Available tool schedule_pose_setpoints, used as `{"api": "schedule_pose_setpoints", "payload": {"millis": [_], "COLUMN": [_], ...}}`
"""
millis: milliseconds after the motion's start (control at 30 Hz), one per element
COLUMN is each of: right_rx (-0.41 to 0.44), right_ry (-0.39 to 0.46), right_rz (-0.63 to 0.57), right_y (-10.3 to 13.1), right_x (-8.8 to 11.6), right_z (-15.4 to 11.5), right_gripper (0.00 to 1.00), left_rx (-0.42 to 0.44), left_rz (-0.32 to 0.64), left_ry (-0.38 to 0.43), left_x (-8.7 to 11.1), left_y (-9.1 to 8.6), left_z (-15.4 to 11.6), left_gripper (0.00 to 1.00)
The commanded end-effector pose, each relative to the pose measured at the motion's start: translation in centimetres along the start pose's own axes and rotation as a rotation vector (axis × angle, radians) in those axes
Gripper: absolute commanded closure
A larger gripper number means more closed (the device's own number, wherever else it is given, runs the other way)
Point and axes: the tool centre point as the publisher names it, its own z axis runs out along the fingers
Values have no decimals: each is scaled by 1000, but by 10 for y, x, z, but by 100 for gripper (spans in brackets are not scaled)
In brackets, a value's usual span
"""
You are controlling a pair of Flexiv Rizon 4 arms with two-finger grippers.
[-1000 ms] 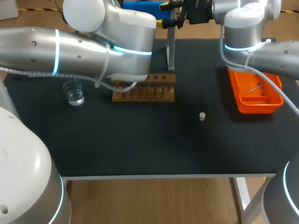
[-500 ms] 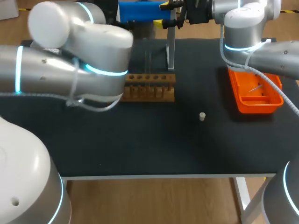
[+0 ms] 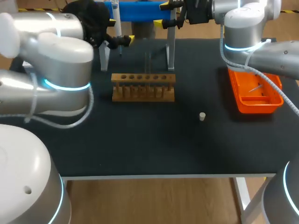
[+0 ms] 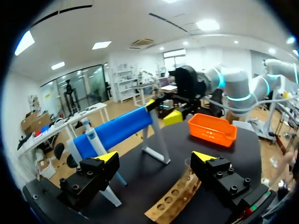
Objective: Invert the test tube, pick up the pipette, mount the tip to pipette, aspirate from beaker and dispense into the tube, eject the tip, return the pipette, and cap with the stopper.
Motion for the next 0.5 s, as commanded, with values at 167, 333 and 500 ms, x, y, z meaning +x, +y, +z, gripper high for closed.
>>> {"api": "schedule_pose_setpoints", "payload": {"millis": [167,333,500], "right_rx": [3,3,3], "right_ry": [0,0,0], "right_rz": [0,0,0], "right_y": [1,1,1], "right_x": [0,0,0], "right_z": [-1,-1,-1], "right_gripper": [0,0,0], "left_rx": [16,-9,-12], "left_rz": [53,66,83], "left_ry": [388,441,489], "left_x": [12,21,27], "left_y": [12,20,24], "left_z": [-3,7,17], "left_gripper": [0,0,0]}}
